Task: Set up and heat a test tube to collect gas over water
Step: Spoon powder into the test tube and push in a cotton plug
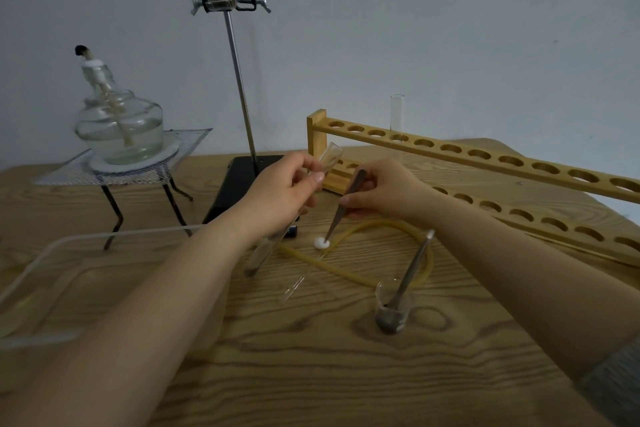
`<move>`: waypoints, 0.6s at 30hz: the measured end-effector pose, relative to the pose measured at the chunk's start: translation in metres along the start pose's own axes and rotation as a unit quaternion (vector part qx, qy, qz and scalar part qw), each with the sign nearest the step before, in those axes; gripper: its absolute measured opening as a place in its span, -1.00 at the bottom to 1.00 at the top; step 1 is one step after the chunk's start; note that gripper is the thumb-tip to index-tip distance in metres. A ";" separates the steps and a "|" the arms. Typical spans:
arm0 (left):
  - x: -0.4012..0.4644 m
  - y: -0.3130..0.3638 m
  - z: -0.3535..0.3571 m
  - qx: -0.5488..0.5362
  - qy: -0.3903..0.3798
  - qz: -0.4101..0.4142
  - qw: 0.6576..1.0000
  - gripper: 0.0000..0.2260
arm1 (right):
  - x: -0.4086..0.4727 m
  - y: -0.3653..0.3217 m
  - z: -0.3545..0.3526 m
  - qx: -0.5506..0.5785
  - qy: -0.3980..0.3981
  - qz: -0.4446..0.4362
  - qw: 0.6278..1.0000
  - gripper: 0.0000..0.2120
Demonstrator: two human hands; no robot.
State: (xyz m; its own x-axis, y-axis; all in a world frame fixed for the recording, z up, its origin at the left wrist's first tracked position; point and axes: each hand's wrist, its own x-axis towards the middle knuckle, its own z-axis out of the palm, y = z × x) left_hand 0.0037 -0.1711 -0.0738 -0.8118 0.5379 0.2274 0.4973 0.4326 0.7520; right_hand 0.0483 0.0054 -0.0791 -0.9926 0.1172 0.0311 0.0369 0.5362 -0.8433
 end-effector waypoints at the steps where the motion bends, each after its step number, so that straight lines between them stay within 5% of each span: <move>1: 0.000 0.000 0.000 -0.002 0.000 -0.001 1.000 -0.83 | 0.000 0.000 0.001 -0.002 0.003 -0.003 1.000 -0.84; 18: 0.000 -0.005 -0.002 -0.030 0.004 -0.004 1.000 -0.89 | -0.009 -0.020 -0.024 0.093 0.184 -0.010 0.979 -0.87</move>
State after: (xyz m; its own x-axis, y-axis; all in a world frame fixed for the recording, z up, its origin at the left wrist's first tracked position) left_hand 0.0003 -0.1749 -0.0763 -0.8177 0.5295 0.2258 0.4723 0.3929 0.7890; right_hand 0.0596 0.0141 -0.0497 -0.8833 0.4192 0.2100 -0.0372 0.3839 -0.9226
